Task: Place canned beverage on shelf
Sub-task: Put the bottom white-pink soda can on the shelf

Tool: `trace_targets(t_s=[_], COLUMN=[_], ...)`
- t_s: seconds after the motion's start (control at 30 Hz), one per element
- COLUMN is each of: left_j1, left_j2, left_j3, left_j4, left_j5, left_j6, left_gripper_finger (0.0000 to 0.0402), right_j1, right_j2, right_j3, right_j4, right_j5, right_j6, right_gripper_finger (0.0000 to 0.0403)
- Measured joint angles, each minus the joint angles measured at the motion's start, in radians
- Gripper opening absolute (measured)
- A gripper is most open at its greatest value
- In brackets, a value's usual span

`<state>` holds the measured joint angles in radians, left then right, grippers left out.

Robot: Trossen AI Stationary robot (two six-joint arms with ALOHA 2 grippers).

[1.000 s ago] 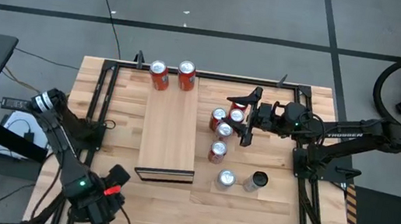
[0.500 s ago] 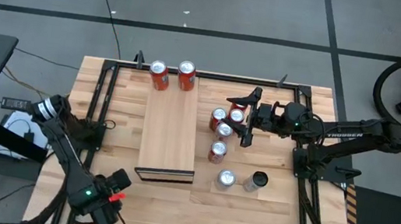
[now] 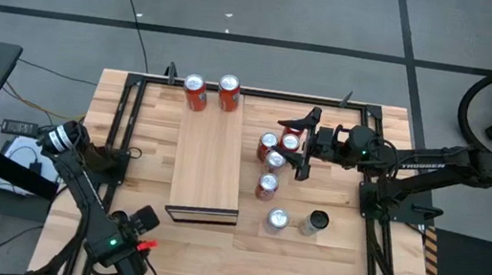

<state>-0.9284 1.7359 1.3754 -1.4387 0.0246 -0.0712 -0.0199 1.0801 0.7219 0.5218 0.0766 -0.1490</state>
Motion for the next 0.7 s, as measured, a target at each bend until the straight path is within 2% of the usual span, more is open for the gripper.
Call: trace_targets(t_s=[0.13, 0.4, 0.6, 0.7], left_j1=[0.006, 0.014, 0.014, 0.013], left_j2=[0.0, 0.0, -0.002, -0.002], left_j3=[0.0, 0.002, 0.066, 0.071], left_j4=[0.004, -0.013, -0.138, -0.127], left_j5=[0.0, 0.0, 0.0, 0.012], left_j6=[-0.056, -0.128, -0.151, -0.146], left_gripper_finger=[0.0267, 0.0323, 0.033, 0.033], right_j1=[0.0, 0.0, 0.0, 0.0], right_j2=[0.0, 0.0, 0.0, 0.0], right_j3=[0.0, 0.0, 0.0, 0.0], right_j4=[0.0, 0.0, 0.0, 0.0], right_j5=[-0.001, -0.001, -0.001, -0.001], right_j6=[0.0, 0.0, 0.0, 0.0], right_gripper_finger=[0.0323, 0.0323, 0.0323, 0.0323])
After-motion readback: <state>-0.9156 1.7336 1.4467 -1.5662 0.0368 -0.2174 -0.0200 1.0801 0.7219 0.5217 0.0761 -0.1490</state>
